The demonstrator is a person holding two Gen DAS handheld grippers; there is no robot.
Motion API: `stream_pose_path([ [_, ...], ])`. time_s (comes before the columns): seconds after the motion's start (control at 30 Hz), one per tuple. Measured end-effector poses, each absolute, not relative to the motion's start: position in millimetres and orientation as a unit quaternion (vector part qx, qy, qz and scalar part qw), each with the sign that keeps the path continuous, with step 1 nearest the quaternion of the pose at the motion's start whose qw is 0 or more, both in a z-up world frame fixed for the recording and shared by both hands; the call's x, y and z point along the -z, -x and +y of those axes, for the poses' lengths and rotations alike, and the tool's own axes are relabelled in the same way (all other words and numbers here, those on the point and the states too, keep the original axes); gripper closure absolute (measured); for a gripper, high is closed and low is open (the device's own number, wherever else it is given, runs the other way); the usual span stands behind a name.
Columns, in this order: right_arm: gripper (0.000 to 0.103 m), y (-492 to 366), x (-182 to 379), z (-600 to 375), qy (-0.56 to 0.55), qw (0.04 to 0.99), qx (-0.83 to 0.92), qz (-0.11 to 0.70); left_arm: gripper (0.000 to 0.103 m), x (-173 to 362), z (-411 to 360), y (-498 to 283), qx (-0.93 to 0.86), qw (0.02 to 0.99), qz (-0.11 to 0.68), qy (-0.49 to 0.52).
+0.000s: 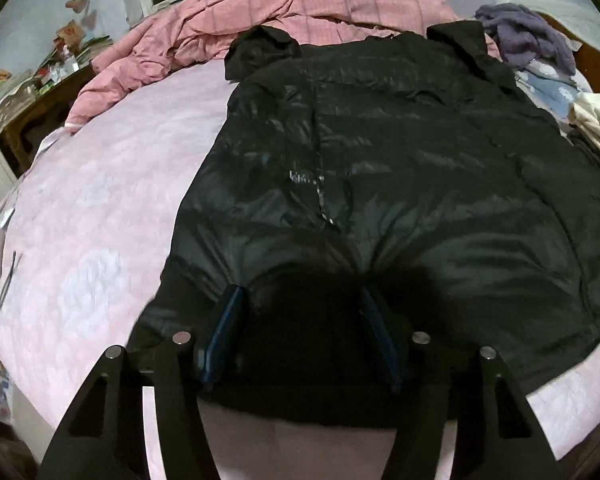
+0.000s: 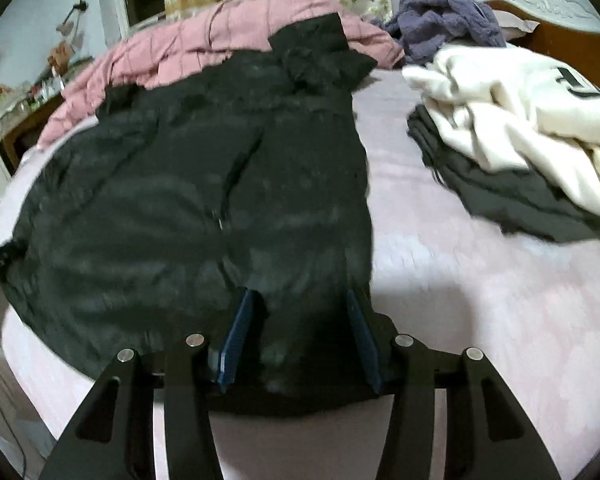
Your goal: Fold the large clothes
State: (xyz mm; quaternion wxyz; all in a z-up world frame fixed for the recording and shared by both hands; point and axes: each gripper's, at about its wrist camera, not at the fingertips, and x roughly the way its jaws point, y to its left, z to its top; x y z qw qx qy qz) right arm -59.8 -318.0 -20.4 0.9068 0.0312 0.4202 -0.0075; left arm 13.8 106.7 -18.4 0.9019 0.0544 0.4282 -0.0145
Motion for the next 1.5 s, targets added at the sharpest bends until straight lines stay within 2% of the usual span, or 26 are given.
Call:
stream_pose_path([
  [0.17, 0.052, 79.5, 20.4, -317.3, -0.015, 0.912, 0.029, 0.409, 0.054, 3.9, 106.4, 13.0, 0.054, 0.926, 0.370, -0.053],
  [0.27, 0.052, 94.6, -2.0, -305.8, -0.011, 0.939, 0.018, 0.344, 0.048, -25.4, 86.8, 39.2, 0.112, 0.950, 0.284, -0.065],
  [0.33, 0.052, 106.2, -19.0, -291.8, -0.009, 0.956, -0.022, 0.293, 0.046, -34.4, 63.1, 50.3, 0.148, 0.948, 0.263, -0.101],
  [0.4, 0.052, 112.4, -26.5, -267.6, 0.001, 0.959, -0.080, 0.272, 0.046, -31.1, 39.8, 55.4, 0.186, 0.937, 0.268, -0.128],
  [0.57, 0.052, 108.6, -1.6, -203.8, 0.085, 0.932, -0.153, 0.317, 0.046, -4.3, -1.1, 55.5, 0.235, 0.901, 0.313, -0.185],
  [0.73, 0.053, 103.5, 20.8, -178.9, 0.152, 0.917, -0.142, 0.339, 0.045, 15.0, -2.9, 42.7, 0.225, 0.894, 0.349, -0.171],
  [0.8, 0.057, 101.2, 21.8, -178.6, 0.150, 0.915, -0.150, 0.344, 0.055, 14.2, -1.3, 41.6, 0.225, 0.896, 0.349, -0.157],
  [0.83, 0.069, 101.2, 21.4, -180.4, 0.151, 0.915, -0.149, 0.342, 0.071, 14.7, 0.8, 41.9, 0.221, 0.899, 0.347, -0.152],
  [0.87, 0.089, 99.6, 21.4, -180.1, 0.153, 0.916, -0.143, 0.341, 0.087, 14.1, 1.6, 40.2, 0.214, 0.902, 0.346, -0.148],
  [0.9, 0.099, 97.2, 22.0, -180.5, 0.151, 0.916, -0.139, 0.343, 0.092, 14.0, 2.5, 39.6, 0.212, 0.903, 0.346, -0.141],
  [0.97, 0.101, 98.9, 19.7, -179.6, 0.137, 0.919, -0.144, 0.339, 0.099, 9.6, 5.8, 42.8, 0.217, 0.908, 0.336, -0.125],
  [1.13, 0.102, 121.7, 6.3, -184.4, 0.122, 0.931, -0.151, 0.309, 0.100, 0.2, 11.8, 66.4, 0.224, 0.911, 0.325, -0.119],
  [1.33, 0.101, 131.1, 25.1, -175.5, 0.172, 0.917, -0.145, 0.330, 0.094, 16.4, 3.2, 84.1, 0.212, 0.904, 0.328, -0.174],
  [1.4, 0.097, 132.9, 20.7, -175.3, 0.173, 0.920, -0.142, 0.322, 0.082, 7.9, 2.9, 91.7, 0.229, 0.906, 0.310, -0.177],
  [1.43, 0.092, 134.5, 16.8, -176.8, 0.166, 0.922, -0.147, 0.316, 0.065, 2.1, 4.7, 97.5, 0.244, 0.907, 0.297, -0.171],
  [1.47, 0.083, 137.7, 13.1, -178.6, 0.155, 0.925, -0.156, 0.309, 0.048, -2.7, 6.4, 102.7, 0.254, 0.910, 0.283, -0.167],
  [1.5, 0.076, 139.3, 9.3, -180.5, 0.145, 0.927, -0.165, 0.303, 0.043, -5.7, 6.5, 106.5, 0.255, 0.912, 0.271, -0.172],
])
